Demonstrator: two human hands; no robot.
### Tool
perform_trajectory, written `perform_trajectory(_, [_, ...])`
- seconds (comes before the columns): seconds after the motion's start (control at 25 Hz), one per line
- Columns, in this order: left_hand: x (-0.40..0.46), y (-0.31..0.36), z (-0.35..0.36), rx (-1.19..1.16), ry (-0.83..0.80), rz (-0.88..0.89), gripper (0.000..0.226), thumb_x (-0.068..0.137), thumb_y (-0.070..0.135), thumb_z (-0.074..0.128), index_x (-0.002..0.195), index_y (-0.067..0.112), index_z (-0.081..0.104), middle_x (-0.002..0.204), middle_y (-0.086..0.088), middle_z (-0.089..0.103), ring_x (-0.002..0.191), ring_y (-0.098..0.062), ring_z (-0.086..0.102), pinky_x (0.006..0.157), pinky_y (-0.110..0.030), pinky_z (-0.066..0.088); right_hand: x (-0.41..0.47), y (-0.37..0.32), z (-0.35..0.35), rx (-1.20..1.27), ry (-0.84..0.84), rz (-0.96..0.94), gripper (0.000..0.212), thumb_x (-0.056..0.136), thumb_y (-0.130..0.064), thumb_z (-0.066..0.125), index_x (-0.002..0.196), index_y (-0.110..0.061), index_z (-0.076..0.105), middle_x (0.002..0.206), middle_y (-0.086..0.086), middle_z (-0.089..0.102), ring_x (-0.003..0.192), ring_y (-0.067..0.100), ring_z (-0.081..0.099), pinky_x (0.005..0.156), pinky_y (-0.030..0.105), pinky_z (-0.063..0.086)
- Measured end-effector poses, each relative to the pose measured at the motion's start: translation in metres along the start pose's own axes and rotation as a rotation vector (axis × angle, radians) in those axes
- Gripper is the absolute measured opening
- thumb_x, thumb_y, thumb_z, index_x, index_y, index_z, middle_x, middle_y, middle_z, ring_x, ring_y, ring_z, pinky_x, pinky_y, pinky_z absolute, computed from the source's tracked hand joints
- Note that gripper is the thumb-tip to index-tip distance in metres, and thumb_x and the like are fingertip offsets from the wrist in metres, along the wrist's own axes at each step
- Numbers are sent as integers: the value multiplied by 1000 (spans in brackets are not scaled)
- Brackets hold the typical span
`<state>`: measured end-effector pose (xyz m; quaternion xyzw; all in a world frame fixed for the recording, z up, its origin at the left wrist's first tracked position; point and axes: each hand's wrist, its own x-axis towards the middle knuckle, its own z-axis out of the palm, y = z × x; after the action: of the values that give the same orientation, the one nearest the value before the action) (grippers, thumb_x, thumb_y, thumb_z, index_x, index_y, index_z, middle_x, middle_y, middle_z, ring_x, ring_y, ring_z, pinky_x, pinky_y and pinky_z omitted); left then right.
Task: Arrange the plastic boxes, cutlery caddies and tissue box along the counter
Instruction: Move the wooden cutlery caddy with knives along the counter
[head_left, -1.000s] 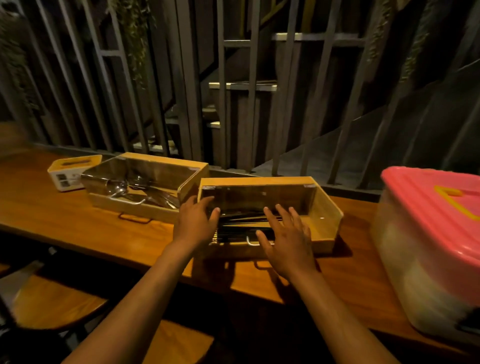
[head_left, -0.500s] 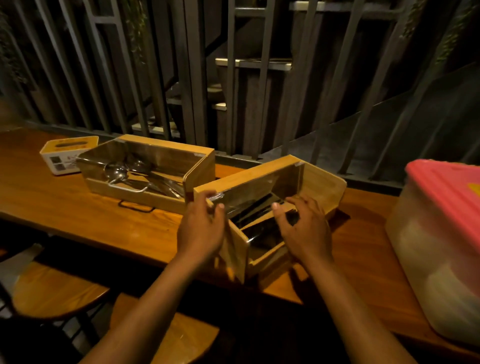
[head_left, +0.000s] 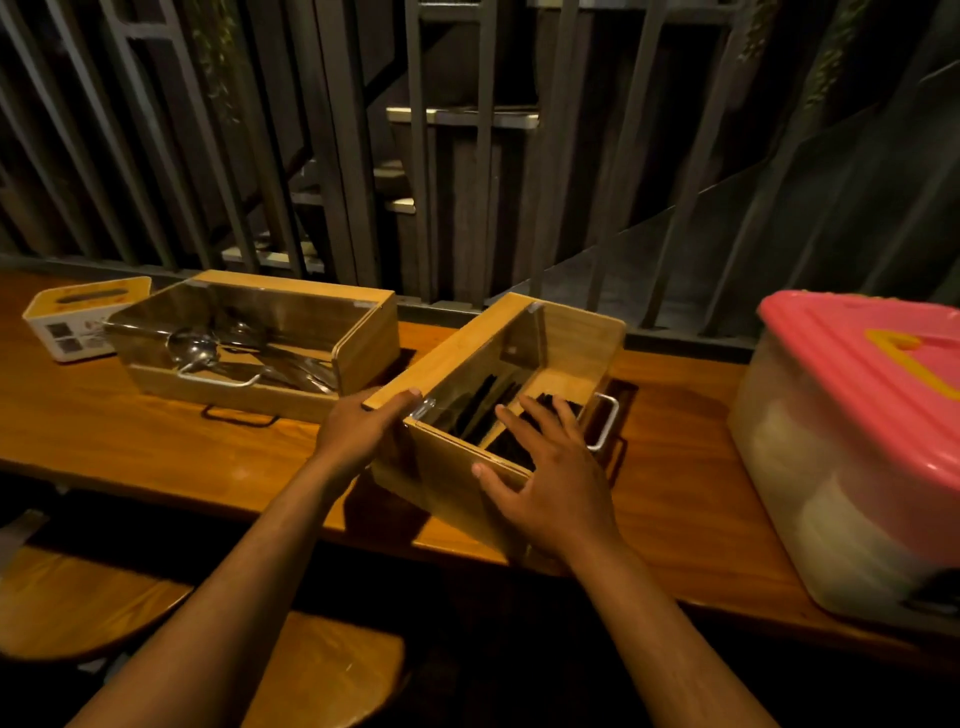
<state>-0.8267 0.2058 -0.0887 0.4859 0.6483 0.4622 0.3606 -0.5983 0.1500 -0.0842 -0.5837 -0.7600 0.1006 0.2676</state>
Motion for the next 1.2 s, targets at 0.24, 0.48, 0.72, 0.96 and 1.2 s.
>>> perform_trajectory(0.24, [-48, 15, 57, -104, -136, -35, 45, 80, 56, 69, 114, 27, 67, 105, 4, 70, 100, -18, 62, 83, -40, 51, -29, 49, -29, 7, 142, 65, 73, 76, -69, 57, 141, -42, 39, 155, -12, 31, 149, 16, 8, 116, 48, 21])
perform_trajectory(0.48, [-104, 31, 134, -44, 58, 53, 50, 82, 58, 66, 123, 29, 64, 105, 2, 69, 98, -21, 63, 86, -40, 54, -60, 109, -73, 33, 123, 92, 76, 73, -68, 63, 141, -42, 40, 157, -15, 27, 149, 11, 5, 120, 42, 14])
perform_trajectory(0.72, [-134, 46, 177, 12, 64, 119, 49, 85, 57, 62, 124, 27, 63, 101, 7, 64, 98, -19, 61, 81, -34, 51, -77, 153, -98, 66, 162, 79, 76, 72, -67, 64, 140, -41, 42, 156, -16, 29, 148, 7, 10, 121, 43, 17])
perform_trajectory(0.96, [-142, 53, 193, 9, 54, 102, 50, 87, 55, 61, 126, 24, 61, 103, 6, 60, 97, -19, 58, 77, -33, 48, -88, 168, -108, -10, 140, 90, 76, 76, -69, 59, 143, -43, 36, 158, -17, 23, 149, 9, 8, 121, 41, 17])
perform_trajectory(1.2, [-151, 57, 188, 95, 61, 87, 53, 88, 61, 55, 126, 24, 61, 115, -1, 66, 105, -25, 61, 78, -35, 51, -88, 173, -106, -31, 144, 66, 77, 76, -71, 55, 144, -40, 36, 159, -13, 25, 149, 12, 9, 121, 43, 18])
